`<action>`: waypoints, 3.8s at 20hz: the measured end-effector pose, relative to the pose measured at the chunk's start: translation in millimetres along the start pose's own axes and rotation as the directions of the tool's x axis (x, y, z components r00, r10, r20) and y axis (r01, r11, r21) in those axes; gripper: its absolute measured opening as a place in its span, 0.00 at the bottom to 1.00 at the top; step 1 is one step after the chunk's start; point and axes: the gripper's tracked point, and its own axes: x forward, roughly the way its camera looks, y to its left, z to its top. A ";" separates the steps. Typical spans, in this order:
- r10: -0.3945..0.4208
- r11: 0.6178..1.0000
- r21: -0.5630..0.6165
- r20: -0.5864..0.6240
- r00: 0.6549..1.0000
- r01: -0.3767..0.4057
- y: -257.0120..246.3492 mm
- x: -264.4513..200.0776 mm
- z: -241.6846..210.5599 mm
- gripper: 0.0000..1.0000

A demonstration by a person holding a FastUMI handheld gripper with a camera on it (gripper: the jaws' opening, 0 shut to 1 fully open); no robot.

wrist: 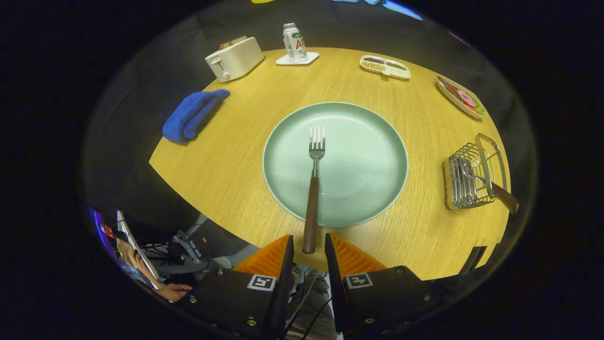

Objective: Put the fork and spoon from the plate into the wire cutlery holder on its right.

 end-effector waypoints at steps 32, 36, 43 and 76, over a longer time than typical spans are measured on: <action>0.028 0.994 -0.099 -0.146 0.989 -0.043 -108.8 -162.2 -22.9 0.04; -0.027 0.999 -0.049 -0.140 0.990 0.020 -157.1 -190.0 -23.1 0.04; -0.088 0.996 0.002 -0.174 0.981 0.089 -212.7 -212.0 -24.8 0.04; -0.095 0.994 -0.081 -0.423 0.901 0.067 -245.0 -184.9 59.4 0.16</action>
